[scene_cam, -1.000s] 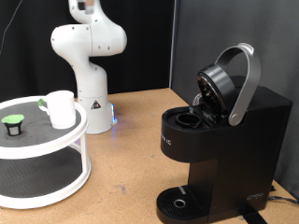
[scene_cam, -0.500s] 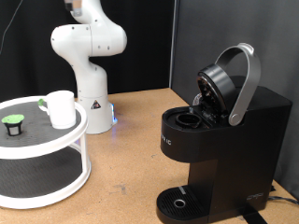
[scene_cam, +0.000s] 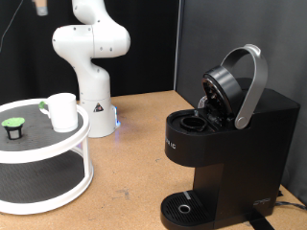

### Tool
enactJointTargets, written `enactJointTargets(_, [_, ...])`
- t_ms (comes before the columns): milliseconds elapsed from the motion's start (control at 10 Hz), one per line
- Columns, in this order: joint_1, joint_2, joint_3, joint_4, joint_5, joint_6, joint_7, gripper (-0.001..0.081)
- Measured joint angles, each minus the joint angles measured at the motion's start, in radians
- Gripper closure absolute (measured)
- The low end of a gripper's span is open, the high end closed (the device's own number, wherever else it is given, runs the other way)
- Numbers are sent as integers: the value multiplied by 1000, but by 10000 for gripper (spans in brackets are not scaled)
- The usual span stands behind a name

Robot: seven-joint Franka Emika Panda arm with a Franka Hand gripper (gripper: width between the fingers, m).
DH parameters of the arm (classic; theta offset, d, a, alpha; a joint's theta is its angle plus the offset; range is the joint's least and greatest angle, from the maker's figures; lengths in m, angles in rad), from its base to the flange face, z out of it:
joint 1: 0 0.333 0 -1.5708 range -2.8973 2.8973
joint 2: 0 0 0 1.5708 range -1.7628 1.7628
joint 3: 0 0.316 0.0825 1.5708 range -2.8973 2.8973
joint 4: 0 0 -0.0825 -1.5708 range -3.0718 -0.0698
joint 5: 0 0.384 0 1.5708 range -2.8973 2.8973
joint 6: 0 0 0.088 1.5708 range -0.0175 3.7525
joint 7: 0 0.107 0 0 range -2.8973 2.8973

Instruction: Make a cup of coffee with the keurig machine

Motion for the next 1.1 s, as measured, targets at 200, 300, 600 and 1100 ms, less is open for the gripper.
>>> enactJointTargets(200, [-4,23,-51,30,-49,0,-53,3])
enactJointTargets(300, [-4,36,-78,49,-69,2,-80,3])
enactJointTargets(600, [-4,77,-142,101,-89,3,-116,3])
enactJointTargets(1100, [9,98,-153,77,-84,53,-158,3])
